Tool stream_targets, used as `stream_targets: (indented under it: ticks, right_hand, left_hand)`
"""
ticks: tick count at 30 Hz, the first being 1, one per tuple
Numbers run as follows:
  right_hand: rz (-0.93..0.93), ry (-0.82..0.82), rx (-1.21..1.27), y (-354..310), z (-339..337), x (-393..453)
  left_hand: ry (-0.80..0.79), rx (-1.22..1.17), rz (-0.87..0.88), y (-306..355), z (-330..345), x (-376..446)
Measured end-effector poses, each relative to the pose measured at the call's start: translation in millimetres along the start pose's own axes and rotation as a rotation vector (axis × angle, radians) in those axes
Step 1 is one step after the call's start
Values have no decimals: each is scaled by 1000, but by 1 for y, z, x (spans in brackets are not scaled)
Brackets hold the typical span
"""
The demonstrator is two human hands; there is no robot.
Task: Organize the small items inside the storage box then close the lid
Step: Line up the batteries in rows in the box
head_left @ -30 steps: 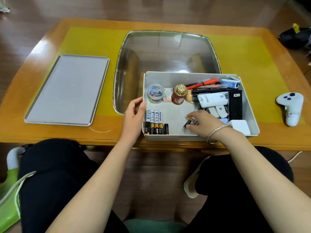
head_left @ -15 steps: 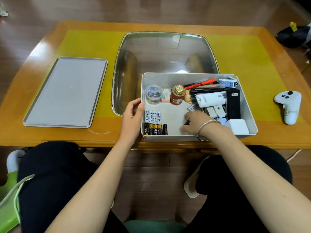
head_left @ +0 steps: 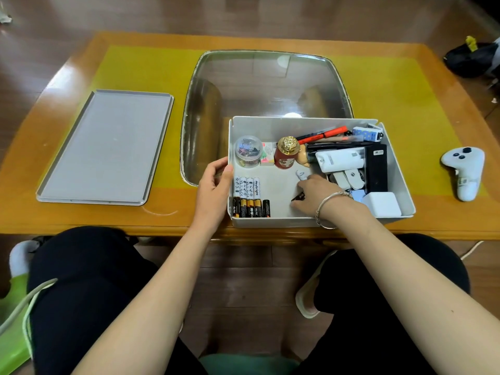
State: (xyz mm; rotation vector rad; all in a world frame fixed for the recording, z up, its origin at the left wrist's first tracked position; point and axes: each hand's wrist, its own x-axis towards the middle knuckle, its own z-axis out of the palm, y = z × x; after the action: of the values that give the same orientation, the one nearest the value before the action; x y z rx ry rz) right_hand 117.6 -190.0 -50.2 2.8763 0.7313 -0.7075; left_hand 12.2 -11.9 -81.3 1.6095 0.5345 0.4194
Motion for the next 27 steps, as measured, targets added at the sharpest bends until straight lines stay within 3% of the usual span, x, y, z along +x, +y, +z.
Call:
stream_targets:
  ticks: [12,16,23,27]
  right_hand:
    - [-79,204,-53,-16,-11,15]
    - [-165,193,0,-14,-10,14]
    - [-128,183,539,-28,-13,18]
    - [-81,141,678,-39,-11,22]
  left_hand:
    - [0,7,-2,-1,0,0]
    - [3,5,-1,-2,0,1]
    - [2,-4,3,-2,1,1]
    - [13,5,2,-3,0,1]
